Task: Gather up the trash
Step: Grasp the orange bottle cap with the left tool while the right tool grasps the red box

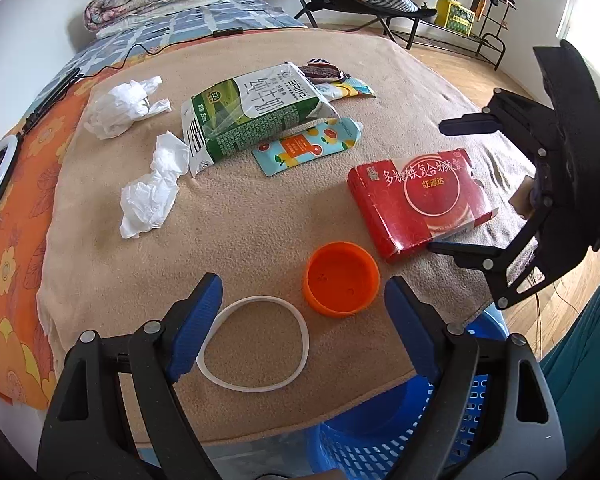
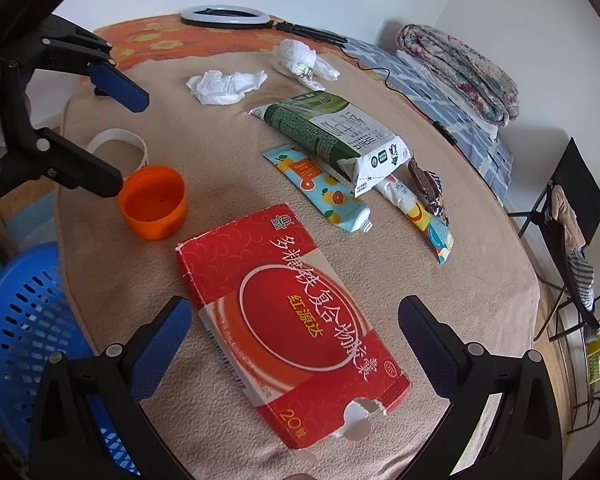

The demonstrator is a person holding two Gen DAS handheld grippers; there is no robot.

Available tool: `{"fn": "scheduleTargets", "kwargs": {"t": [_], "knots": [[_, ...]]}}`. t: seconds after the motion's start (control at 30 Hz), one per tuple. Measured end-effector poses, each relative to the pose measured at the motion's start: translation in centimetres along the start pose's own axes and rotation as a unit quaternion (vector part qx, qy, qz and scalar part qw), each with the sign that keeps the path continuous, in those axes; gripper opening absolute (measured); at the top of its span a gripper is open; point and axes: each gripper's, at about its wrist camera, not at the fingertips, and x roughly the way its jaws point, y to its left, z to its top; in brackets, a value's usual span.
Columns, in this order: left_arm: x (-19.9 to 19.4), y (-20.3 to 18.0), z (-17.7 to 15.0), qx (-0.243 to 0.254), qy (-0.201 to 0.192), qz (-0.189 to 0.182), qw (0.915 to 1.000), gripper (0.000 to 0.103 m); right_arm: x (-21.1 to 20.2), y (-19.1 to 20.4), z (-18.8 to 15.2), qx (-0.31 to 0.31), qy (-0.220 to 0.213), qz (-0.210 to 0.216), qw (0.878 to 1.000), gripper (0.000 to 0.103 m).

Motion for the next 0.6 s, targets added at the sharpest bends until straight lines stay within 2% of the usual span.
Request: {"fn": "scheduleTargets", "kwargs": {"t": [0.13,0.23,0.37,0.47,0.53,0.6], "knots": [[0.8,-0.1,0.3,-0.001,0.01,-0.012,0.9999,0.078,1.7,-0.3,0.4,0.011,0.014,-0.017,1.0,0.102],[1.2,-0.4,0.8,0.002,0.008,-0.018,0.9998,0.077,2.8,-2.1,0.4,0.078,0.03,-0.012,0.996,0.1],[1.5,-1.3,1.2,0.015,0.011,-0.027,0.9995,0.075,4.2,-5.1,-0.6,0.183,0.067,0.001,0.981,0.097],[2.1,-2.0,1.1,0.032,0.017,-0.019,0.9992,0.073,4.5,-6.8,-1.5,0.253,0.078,0.041,0.963,0.097],[2.6,-2.1,1.1,0.039,0.025,-0.014,0.9988,0.061,4.2,-7.2,-1.8,0.272,0.074,0.058,0.958,0.097],[3.3,-2.1,1.1,0.037,0.035,-0.014,0.9986,0.058,3.9,-7.1,-1.6,0.269,0.069,0.058,0.959,0.097]]}}
